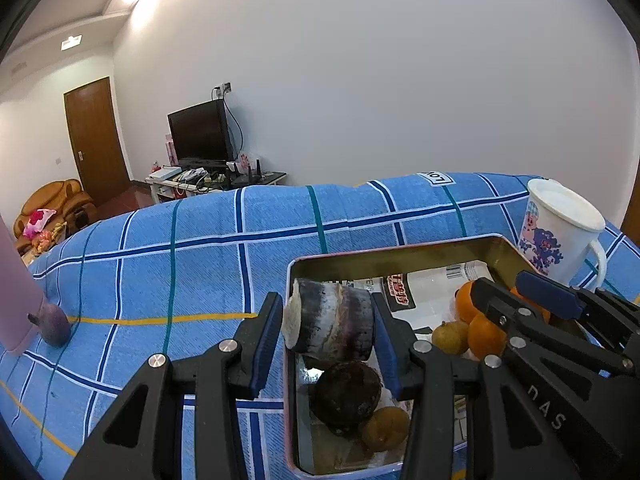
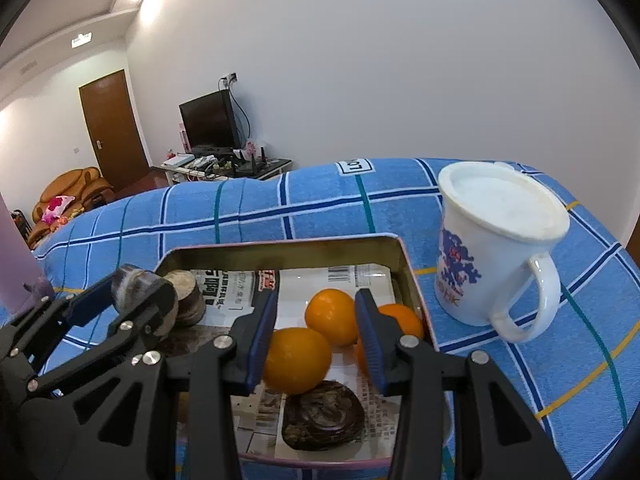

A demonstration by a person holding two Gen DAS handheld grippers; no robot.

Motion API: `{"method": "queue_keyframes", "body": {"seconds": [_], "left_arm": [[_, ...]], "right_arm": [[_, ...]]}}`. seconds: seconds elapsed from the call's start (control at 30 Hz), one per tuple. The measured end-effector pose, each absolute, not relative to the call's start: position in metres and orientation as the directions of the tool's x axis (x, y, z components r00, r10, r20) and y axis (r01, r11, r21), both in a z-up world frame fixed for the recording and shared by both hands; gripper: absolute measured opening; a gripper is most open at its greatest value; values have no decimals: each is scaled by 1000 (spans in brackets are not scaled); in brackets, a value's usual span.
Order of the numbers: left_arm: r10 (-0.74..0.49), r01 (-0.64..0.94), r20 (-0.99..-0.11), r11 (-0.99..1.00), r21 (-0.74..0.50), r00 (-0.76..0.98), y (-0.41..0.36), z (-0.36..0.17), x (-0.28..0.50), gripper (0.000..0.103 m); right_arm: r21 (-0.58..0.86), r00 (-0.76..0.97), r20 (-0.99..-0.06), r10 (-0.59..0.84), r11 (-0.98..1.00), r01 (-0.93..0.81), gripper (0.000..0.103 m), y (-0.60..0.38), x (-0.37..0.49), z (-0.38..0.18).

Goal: Organize fruits
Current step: 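Lower into the tin and open the right tool while the left tool releases its fruit, then move the left tool to the dark purple fruit and close on it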

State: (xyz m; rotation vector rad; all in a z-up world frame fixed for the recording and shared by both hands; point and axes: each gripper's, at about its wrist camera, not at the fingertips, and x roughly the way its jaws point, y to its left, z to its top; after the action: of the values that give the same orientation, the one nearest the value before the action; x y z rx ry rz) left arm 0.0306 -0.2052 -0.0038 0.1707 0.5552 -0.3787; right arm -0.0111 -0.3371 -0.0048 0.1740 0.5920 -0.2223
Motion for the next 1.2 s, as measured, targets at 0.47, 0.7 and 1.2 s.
{"method": "queue_keyframes", "body": {"seconds": [0.47, 0.7, 1.2], "left_arm": [[-312, 365, -545, 931, -13, 778, -172, 13, 34, 76], [-338, 394, -528, 919, -8, 779, -153, 25, 26, 76], [-117, 182, -520, 980, 76, 846, -13, 34, 63, 77]], "right_arm": [[215, 879, -462, -117, 947, 239, 95, -347, -35, 13], [263, 940, -323, -111, 944, 202, 95, -346, -59, 31], [225, 932, -349, -101, 956, 188, 95, -296, -54, 36]]}}
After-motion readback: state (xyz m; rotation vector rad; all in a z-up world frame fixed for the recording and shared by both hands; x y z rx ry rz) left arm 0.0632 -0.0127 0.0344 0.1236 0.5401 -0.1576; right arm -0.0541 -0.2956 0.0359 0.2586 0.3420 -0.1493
